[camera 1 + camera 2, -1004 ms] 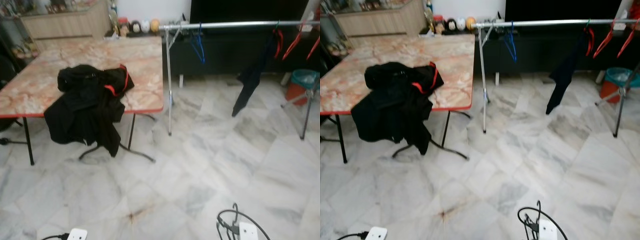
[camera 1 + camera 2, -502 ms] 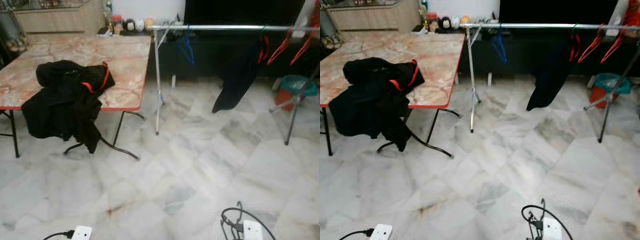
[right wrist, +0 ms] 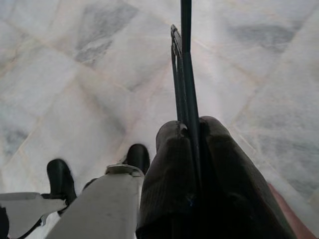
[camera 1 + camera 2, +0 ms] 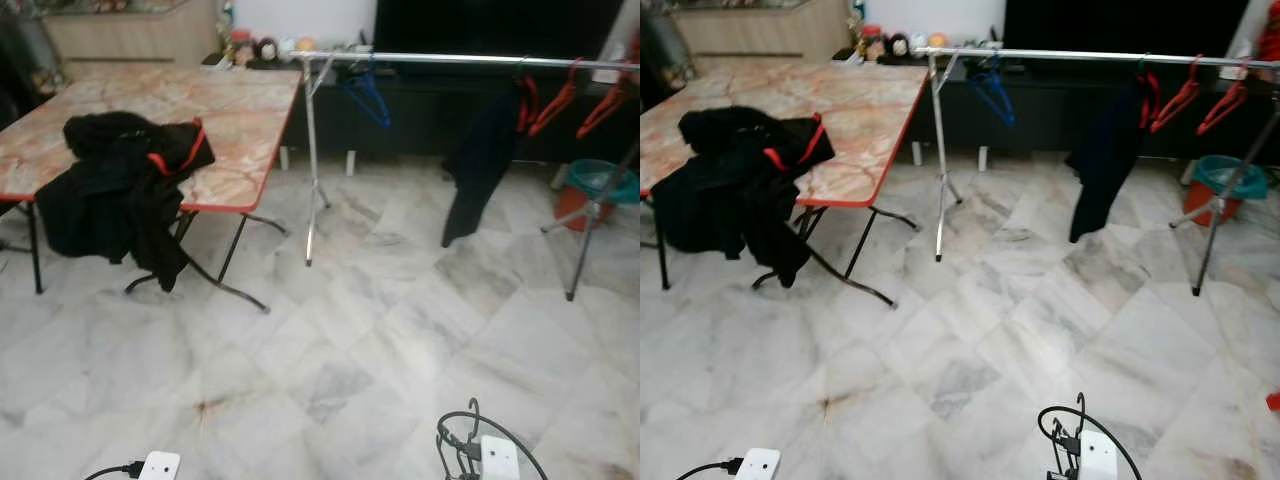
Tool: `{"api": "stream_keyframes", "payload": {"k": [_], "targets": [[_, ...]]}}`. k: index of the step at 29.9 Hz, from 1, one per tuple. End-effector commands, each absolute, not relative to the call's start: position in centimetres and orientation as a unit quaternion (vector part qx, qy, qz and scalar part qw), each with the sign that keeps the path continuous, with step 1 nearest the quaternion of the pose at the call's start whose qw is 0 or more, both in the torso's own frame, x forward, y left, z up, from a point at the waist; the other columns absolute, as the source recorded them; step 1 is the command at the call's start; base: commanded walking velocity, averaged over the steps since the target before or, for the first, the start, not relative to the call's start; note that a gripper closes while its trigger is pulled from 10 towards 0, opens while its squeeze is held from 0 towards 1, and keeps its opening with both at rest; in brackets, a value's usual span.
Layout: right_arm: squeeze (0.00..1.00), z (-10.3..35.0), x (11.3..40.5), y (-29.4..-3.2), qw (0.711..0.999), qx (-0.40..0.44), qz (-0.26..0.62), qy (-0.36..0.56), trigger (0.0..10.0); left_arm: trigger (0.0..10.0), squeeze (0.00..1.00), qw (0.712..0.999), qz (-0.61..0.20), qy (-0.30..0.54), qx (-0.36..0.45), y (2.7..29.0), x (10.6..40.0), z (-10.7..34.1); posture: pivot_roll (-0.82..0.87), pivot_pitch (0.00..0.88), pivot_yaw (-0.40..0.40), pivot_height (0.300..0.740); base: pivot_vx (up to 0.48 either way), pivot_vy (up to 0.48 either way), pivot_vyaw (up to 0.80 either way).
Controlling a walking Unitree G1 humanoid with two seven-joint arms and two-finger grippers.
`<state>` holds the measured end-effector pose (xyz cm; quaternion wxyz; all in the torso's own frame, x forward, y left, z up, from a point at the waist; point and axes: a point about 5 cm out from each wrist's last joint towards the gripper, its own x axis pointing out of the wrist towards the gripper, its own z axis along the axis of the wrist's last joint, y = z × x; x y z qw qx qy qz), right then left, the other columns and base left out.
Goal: Hang hanger
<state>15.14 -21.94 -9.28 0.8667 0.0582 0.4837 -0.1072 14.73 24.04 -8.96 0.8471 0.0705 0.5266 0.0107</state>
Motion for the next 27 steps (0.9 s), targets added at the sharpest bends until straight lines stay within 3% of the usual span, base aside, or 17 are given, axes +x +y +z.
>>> {"api": "stream_keyframes", "payload": {"k": [1, 9, 27], "targets": [[0.00, -9.27, 15.38, -21.52, 0.867, 0.065, -0.106, 0.483, 10.0, 10.0, 0.00, 0.846, 0.016, 0.528, 0.071, 24.48, 14.63, -8.89, -0.05, 0.000, 0.016, 0.740, 0.000, 0.000, 0.00], [0.00, -8.96, 16.07, -21.78, 0.869, 0.067, -0.110, 0.478, 10.0, 10.0, 0.00, 0.845, 0.022, 0.529, 0.072, 24.59, 14.65, -8.86, -0.05, 0.000, 0.019, 0.740, 0.128, 0.000, 0.00], [0.00, -9.08, 15.82, -21.81, 0.865, 0.065, -0.107, 0.485, 10.0, 10.0, 0.00, 0.844, 0.014, 0.531, 0.074, 24.48, 14.60, -8.90, -0.05, 0.000, 0.019, 0.740, 0.292, 0.000, -0.78]]}}
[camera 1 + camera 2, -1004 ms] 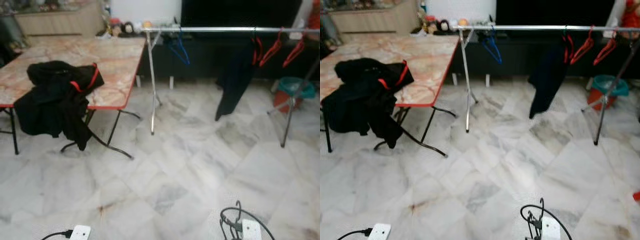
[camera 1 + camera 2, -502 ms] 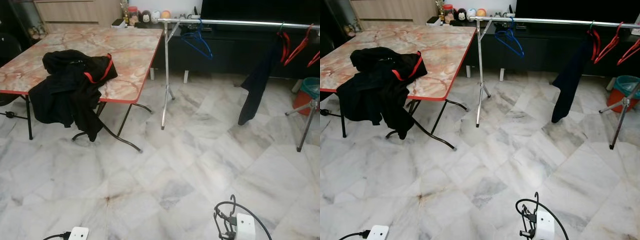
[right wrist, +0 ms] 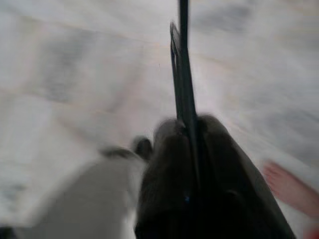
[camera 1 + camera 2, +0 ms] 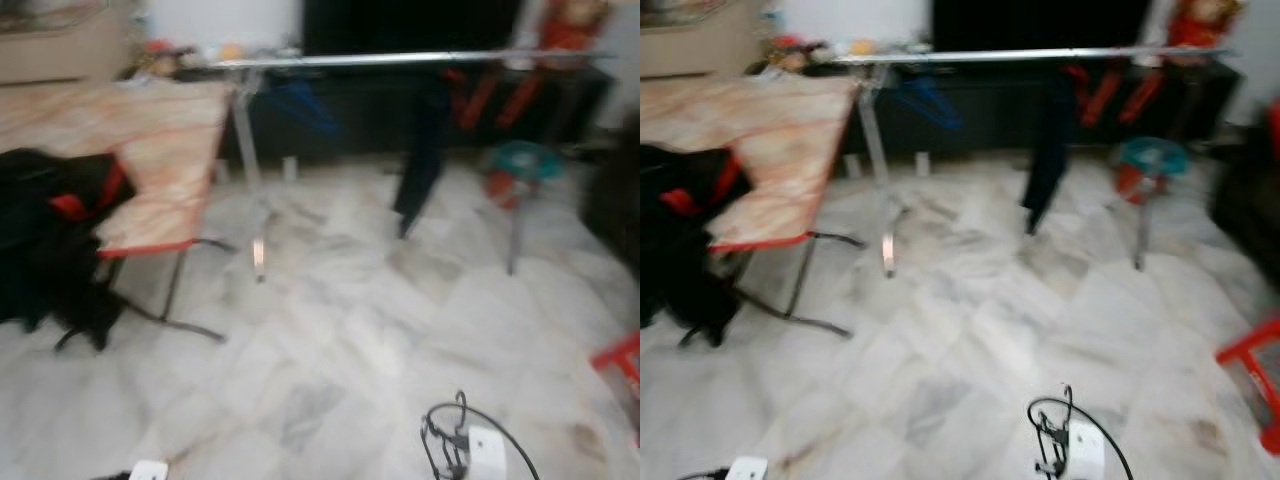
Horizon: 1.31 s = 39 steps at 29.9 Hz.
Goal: Hang hanger
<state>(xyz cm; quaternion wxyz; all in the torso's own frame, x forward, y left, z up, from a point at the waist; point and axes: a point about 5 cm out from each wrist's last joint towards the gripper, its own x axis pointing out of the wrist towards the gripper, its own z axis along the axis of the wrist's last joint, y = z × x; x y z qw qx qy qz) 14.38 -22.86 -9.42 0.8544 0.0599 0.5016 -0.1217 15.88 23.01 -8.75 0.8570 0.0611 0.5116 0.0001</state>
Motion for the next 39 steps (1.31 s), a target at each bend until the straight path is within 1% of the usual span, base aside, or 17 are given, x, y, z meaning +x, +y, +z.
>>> {"api": "stream_keyframes", "payload": {"k": [1, 5, 16, 23, 30, 32, 39], "targets": [[0.00, -9.08, 15.81, -21.81, 0.865, 0.065, -0.106, 0.486, 10.0, 10.0, 0.00, 0.844, 0.014, 0.531, 0.074, 24.48, 14.60, -8.90, -0.05, 0.000, 0.019, 0.740, 0.300, 0.000, -0.77], [0.00, -9.10, 15.76, -21.81, 0.865, 0.066, -0.108, 0.486, 10.0, 10.0, 0.00, 0.844, 0.013, 0.531, 0.074, 24.49, 14.61, -8.90, -0.05, 0.000, 0.018, 0.740, 0.297, 0.000, -0.75], [0.00, -9.17, 15.54, -21.82, 0.866, 0.067, -0.108, 0.483, 10.0, 10.0, 0.00, 0.843, 0.013, 0.532, 0.074, 24.53, 14.48, -8.93, -0.05, 0.000, 0.016, 0.740, 0.297, 0.000, 0.00], [0.00, -9.10, 15.76, -21.70, 0.869, 0.053, -0.093, 0.484, 10.0, 10.0, 0.00, 0.844, 0.015, 0.531, 0.072, 24.52, 14.47, -8.94, -0.06, 0.000, 0.015, 0.740, 0.298, 0.000, 0.00], [0.00, -9.09, 15.77, -21.71, 0.868, 0.052, -0.092, 0.485, 10.0, 10.0, 0.00, 0.844, 0.014, 0.531, 0.072, 24.52, 14.54, -8.91, -0.06, 0.000, 0.016, 0.740, 0.298, 0.000, 0.76], [0.00, -9.11, 15.72, -21.80, 0.866, 0.064, -0.103, 0.486, 10.0, 10.0, 0.00, 0.844, 0.014, 0.531, 0.072, 24.53, 14.55, -8.91, -0.06, 0.000, 0.018, 0.740, 0.298, 0.000, 0.00], [0.00, -9.07, 15.82, -21.78, 0.867, 0.060, -0.098, 0.485, 10.0, 10.0, 0.00, 0.844, 0.013, 0.532, 0.071, 24.54, 14.53, -8.91, -0.06, 0.000, 0.018, 0.740, 0.299, 0.000, 0.00]]}}
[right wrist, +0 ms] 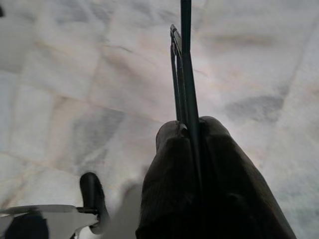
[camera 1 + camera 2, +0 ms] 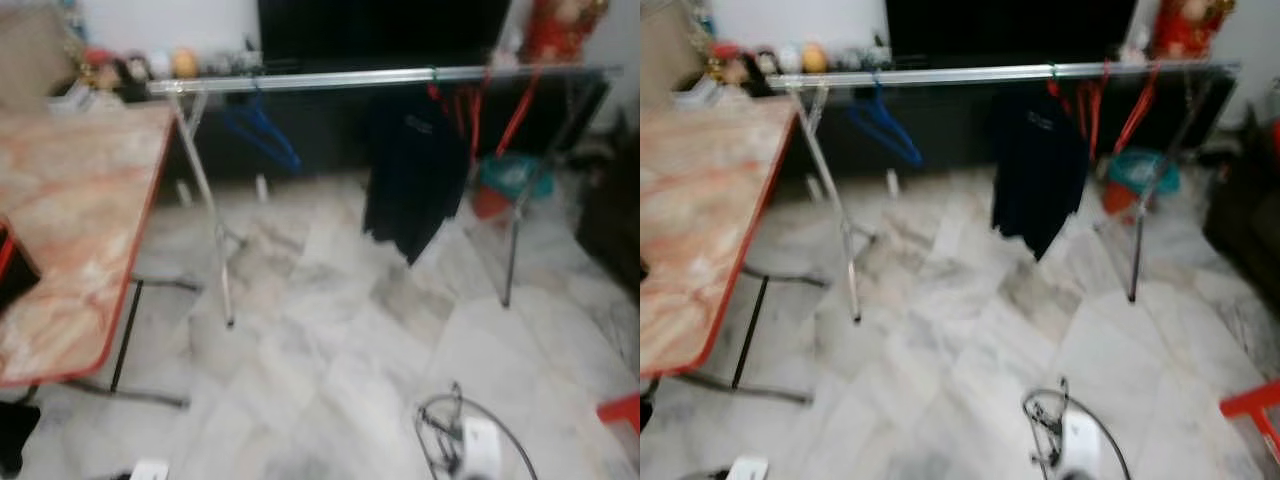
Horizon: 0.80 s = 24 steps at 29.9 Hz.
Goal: Hang hanger
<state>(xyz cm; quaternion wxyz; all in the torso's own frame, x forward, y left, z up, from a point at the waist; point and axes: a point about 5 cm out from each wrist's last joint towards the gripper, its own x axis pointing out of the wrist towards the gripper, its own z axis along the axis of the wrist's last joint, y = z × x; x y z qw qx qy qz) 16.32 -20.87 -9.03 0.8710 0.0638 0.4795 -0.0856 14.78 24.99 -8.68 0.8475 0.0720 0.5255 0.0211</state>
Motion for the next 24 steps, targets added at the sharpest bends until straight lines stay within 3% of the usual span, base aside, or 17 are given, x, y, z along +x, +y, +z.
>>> {"api": "stream_keyframes", "payload": {"k": [1, 24], "targets": [[0.00, -9.07, 15.82, -21.78, 0.867, 0.060, -0.098, 0.485, 10.0, 10.0, 0.00, 0.844, 0.013, 0.532, 0.071, 24.55, 14.53, -8.90, -0.06, 0.000, 0.017, 0.740, 0.296, 0.000, 0.00], [0.00, -8.97, 16.00, -21.88, 0.869, 0.049, -0.092, 0.483, 10.0, 10.0, 0.00, 0.844, 0.011, 0.531, 0.070, 24.44, 14.60, -8.91, -0.06, 0.000, 0.008, 0.740, 0.296, 0.000, 0.00]]}}
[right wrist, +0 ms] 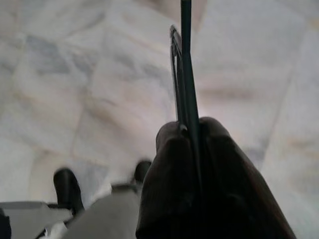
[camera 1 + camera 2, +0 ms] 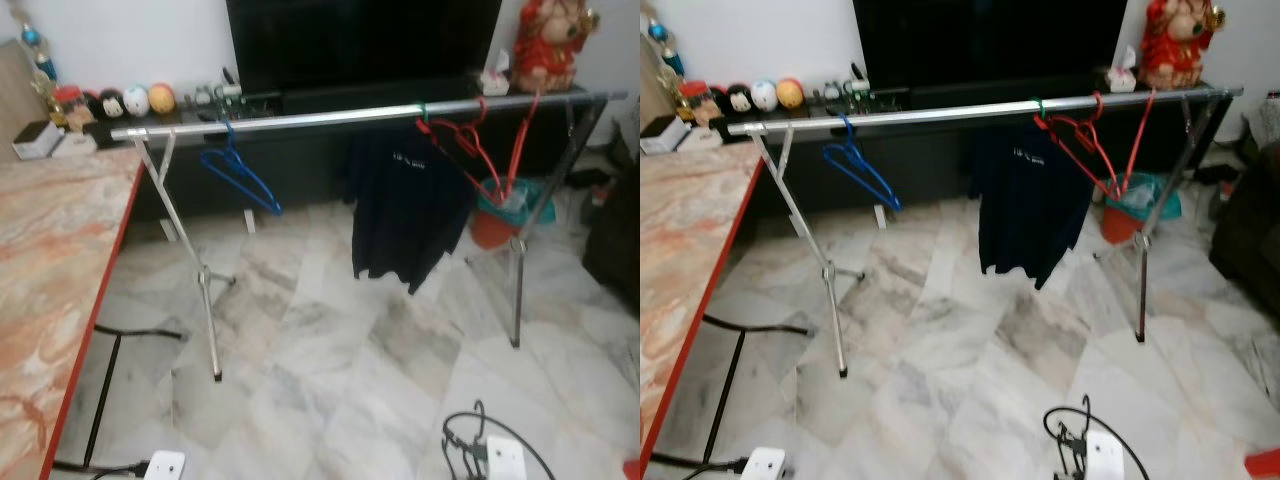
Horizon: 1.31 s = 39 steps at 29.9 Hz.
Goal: Hang hanger
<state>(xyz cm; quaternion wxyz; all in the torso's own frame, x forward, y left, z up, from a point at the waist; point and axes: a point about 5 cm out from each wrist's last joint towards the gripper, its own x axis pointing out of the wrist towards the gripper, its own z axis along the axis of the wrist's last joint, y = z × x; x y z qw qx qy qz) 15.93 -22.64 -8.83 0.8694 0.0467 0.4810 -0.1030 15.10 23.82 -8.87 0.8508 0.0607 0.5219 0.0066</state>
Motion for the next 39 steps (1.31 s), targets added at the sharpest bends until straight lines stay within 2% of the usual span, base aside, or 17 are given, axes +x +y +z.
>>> {"api": "stream_keyframes", "payload": {"k": [1, 4, 6, 12, 39], "targets": [[0.00, -9.0, 16.0, -21.9, 0.870, 0.047, -0.090, 0.483, 10.0, 10.0, 0.00, 0.844, 0.011, 0.531, 0.070, 24.4, 14.6, -8.9, -0.06, 0.000, 0.006, 0.740, 0.296, 0.000, 0.00], [0.00, -8.9, 16.0, -22.0, 0.870, 0.044, -0.090, 0.482, 10.0, 10.0, 0.00, 0.845, 0.011, 0.531, 0.070, 24.4, 14.7, -8.9, -0.06, 0.000, 0.006, 0.740, 0.296, 0.000, 0.00], [0.00, -8.9, 15.4, -23.3, 0.868, 0.039, -0.096, 0.485, 10.0, 10.0, 0.00, 0.845, 0.011, 0.530, 0.070, 24.5, 14.7, -8.9, -0.06, 0.000, 0.007, 0.740, 0.296, 0.000, 0.80], [0.00, -8.9, 15.4, -23.3, 0.869, 0.046, -0.098, 0.484, 10.0, 10.0, 0.00, 0.845, 0.011, 0.530, 0.070, 24.5, 14.7, -8.9, -0.06, 0.000, 0.011, 0.740, 0.297, 0.000, 0.76], [0.00, -9.0, 15.4, -22.9, 0.869, 0.058, -0.101, 0.481, 10.0, 10.0, 0.00, 0.844, 0.010, 0.531, 0.072, 24.6, 14.7, -8.8, -0.07, 0.000, 0.018, 0.740, 0.298, 0.000, 0.00]]}}
